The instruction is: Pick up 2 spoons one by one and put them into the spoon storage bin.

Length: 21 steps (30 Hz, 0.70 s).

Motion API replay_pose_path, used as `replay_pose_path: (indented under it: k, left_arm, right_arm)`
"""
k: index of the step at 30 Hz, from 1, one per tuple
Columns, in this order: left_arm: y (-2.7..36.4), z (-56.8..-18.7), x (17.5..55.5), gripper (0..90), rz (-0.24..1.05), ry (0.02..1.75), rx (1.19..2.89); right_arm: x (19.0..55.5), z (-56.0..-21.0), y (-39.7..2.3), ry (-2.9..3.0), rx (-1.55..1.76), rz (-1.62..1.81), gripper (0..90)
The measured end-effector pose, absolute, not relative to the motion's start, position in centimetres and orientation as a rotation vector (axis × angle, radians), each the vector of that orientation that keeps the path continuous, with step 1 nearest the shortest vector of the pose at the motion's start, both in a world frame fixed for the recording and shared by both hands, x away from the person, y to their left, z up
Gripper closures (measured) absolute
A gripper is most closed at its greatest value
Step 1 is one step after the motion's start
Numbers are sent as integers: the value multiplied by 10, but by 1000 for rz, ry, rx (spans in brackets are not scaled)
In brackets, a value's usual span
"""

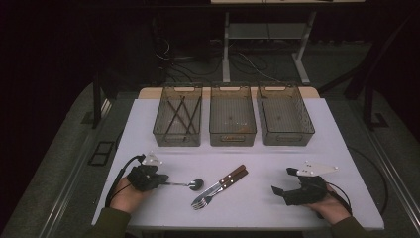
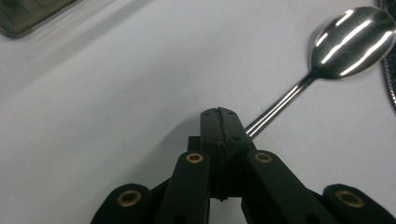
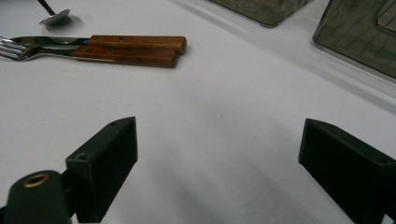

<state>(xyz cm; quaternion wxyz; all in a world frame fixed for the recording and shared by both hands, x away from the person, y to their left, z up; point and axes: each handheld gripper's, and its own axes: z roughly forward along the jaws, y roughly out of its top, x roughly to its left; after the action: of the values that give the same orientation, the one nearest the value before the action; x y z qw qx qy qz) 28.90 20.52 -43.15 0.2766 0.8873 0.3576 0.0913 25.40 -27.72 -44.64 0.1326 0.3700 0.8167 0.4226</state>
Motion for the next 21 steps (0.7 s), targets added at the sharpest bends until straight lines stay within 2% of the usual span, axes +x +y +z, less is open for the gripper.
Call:
replay_pose_path:
  k: [13,18,21]
  left_arm:
    - [211,-432,277,897,257,972,2340]
    - [210,-424,279,734,240,928,2244]
    - [204,-420,279,666,215,897,2186]
  right_arm:
    - [254,-447,-276,2374,1070,1226,113]
    - [254,-447,-276,2374,1071,1224,113]
    - [254,-447,-276,2373,1070,1222,113]
